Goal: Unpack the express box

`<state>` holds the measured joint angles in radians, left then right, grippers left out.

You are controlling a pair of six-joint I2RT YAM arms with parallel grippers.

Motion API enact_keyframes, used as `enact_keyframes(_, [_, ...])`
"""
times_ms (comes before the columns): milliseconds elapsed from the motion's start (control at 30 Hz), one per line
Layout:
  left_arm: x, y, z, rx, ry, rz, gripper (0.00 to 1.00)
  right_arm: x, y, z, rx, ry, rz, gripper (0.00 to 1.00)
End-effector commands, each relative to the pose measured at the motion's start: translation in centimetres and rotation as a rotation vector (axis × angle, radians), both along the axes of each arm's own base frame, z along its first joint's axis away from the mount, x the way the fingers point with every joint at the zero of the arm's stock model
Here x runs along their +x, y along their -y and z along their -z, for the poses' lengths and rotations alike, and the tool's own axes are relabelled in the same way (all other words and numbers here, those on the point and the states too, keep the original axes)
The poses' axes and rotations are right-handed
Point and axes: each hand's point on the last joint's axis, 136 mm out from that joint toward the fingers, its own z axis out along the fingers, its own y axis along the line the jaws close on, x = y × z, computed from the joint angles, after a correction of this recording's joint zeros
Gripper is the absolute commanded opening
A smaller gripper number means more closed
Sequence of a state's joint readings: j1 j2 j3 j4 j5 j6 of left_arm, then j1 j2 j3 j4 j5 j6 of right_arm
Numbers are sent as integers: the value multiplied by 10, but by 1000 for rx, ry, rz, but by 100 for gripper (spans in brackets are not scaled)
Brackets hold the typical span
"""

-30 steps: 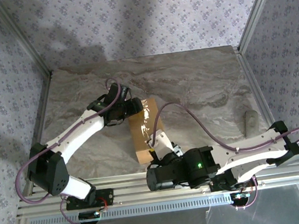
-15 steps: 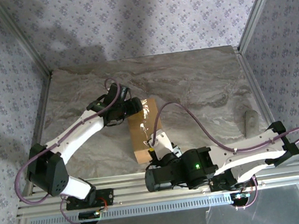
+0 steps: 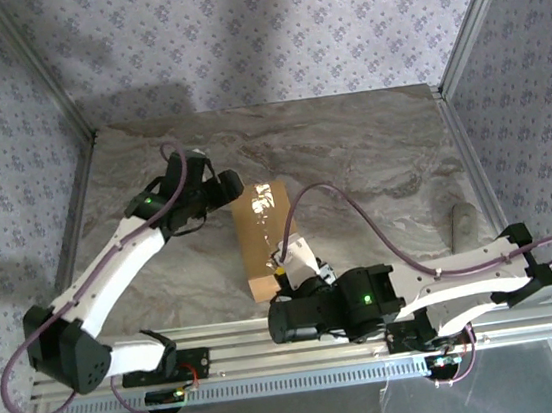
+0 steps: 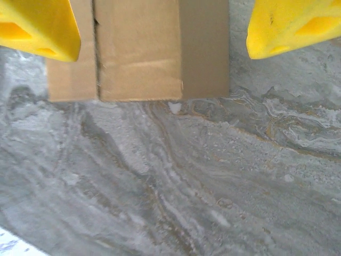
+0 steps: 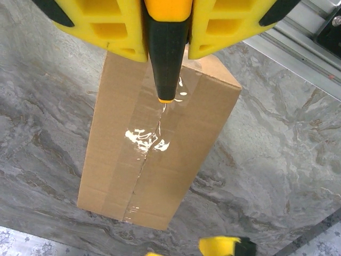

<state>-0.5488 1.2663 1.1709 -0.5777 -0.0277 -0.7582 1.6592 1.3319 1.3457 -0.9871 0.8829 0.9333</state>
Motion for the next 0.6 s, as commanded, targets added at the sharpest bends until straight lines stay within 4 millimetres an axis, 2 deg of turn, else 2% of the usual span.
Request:
enact_keyframes(0, [-30, -2, -5, -23, -33, 86, 81, 5, 7, -1, -42, -22, -18, 0])
enact_keyframes(33, [-37, -1, -3, -33, -50, 103, 81, 7, 8, -1, -46, -21, -19, 0])
enact_keyframes(200, [-93, -8, 49, -42, -247, 137, 75, 16, 12, -6, -61, -8, -25, 0])
enact_keyframes(300, [-118, -6, 73, -86, -312, 139, 66, 22, 15, -8, -69, -5, -27, 0])
enact_keyframes(433, [-137, 1, 87, -122, -339, 140, 60, 30, 20, -10, -74, -5, -31, 0])
enact_keyframes(567, [-136, 14, 89, -148, -316, 141, 60, 35, 22, -12, -77, -4, -40, 0])
